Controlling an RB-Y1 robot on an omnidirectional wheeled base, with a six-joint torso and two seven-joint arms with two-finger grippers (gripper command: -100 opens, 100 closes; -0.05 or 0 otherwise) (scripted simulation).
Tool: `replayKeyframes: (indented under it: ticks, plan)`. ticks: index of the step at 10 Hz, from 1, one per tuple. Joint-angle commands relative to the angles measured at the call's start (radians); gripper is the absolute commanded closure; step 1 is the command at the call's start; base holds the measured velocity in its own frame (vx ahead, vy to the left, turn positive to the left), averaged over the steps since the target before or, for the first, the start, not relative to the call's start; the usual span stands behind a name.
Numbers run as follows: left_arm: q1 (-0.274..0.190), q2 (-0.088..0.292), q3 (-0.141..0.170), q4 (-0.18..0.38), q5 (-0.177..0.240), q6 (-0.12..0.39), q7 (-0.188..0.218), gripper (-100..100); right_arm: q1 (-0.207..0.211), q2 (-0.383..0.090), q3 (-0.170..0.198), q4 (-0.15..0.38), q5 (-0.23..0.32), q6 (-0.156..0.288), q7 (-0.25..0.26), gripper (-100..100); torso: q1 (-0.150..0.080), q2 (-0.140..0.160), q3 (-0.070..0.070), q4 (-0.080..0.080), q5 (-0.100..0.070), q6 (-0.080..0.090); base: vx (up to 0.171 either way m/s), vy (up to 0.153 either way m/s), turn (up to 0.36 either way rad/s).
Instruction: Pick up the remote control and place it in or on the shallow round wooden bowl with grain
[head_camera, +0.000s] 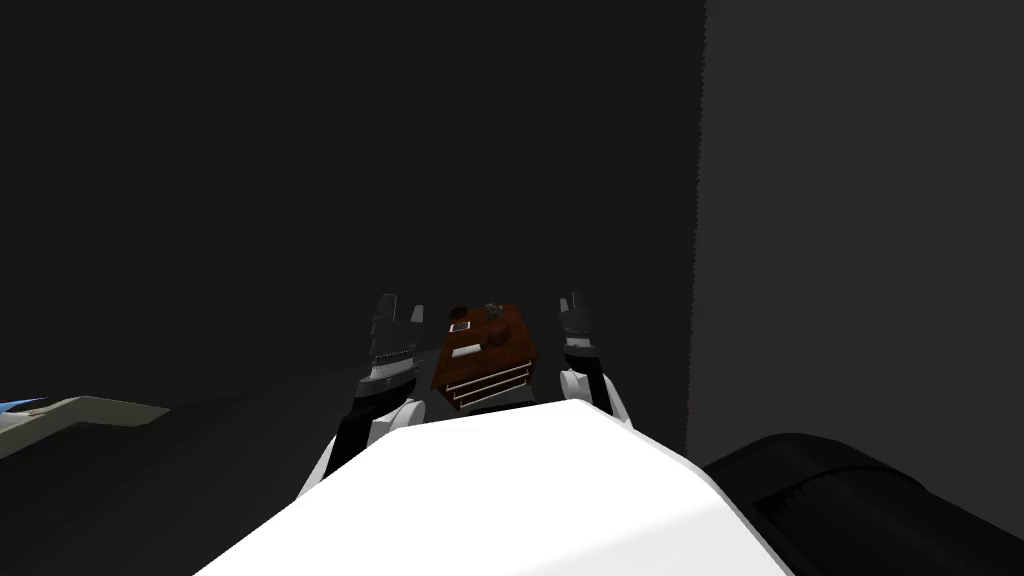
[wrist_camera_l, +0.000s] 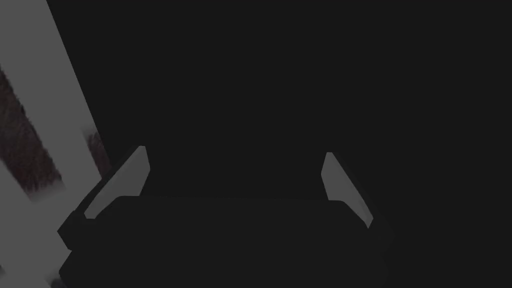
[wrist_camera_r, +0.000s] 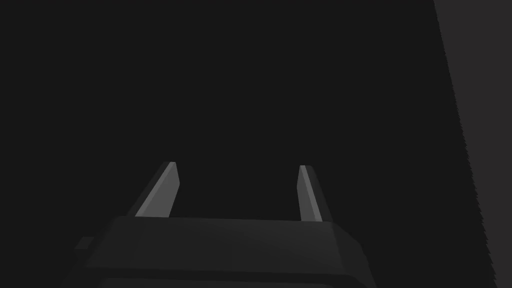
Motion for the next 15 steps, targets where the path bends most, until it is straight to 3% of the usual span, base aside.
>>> replayKeyframes:
  ticks: [1,6,8,9,12,13,14,15]
  plan:
    - [-0.010,0.030,0.016,0.043,0.002,0.023,0.019,-100,0.000,0.000,0.000,0.000,0.000,0.000,0.000,0,0.000,0.000,0.000,0.000,0.000,0.000,-0.046,0.032,-0.322]
    - [-0.047,0.110,0.077,0.179,0.007,0.103,0.082,-100,0.000,0.000,0.000,0.000,0.000,0.000,0.000,0,0.006,0.003,0.002,0.001,0.001,0.000,-0.058,0.075,-0.288]
    - [-0.070,0.151,0.115,0.265,0.009,0.152,0.116,-100,0.000,0.000,0.000,0.000,0.000,0.000,0.000,0,0.007,0.003,0.002,0.001,0.002,0.000,-0.055,0.087,-0.320]
    - [-0.070,0.151,0.115,0.281,0.009,0.152,0.116,-100,0.000,0.000,0.000,0.000,0.000,0.000,0.000,0,0.007,0.003,0.002,0.001,0.002,0.000,-0.044,0.059,-0.130]
    - [-0.099,0.194,0.162,0.369,0.013,0.211,0.153,-100,0.000,0.000,0.000,0.000,0.000,0.000,0.000,0,0.004,0.001,0.001,0.000,0.001,-0.001,-0.034,0.037,-0.201]
    - [-0.099,0.194,0.162,0.385,0.013,0.211,0.153,-100,0.000,0.000,0.000,0.000,0.000,0.000,0.000,0,0.004,0.001,0.000,0.000,0.001,0.000,-0.032,0.043,-0.152]
    - [-0.116,0.216,0.189,0.423,0.016,0.245,0.172,-100,0.000,0.000,0.000,0.000,0.000,0.000,0.000,0,0.004,0.001,0.000,0.000,0.001,-0.001,-0.046,0.039,-0.278]
    - [-0.116,0.216,0.189,0.441,0.016,0.245,0.172,-100,0.000,0.000,0.000,0.000,0.000,0.000,0.000,0,0.004,0.001,0.001,0.000,0.001,0.000,-0.039,0.041,-0.134]
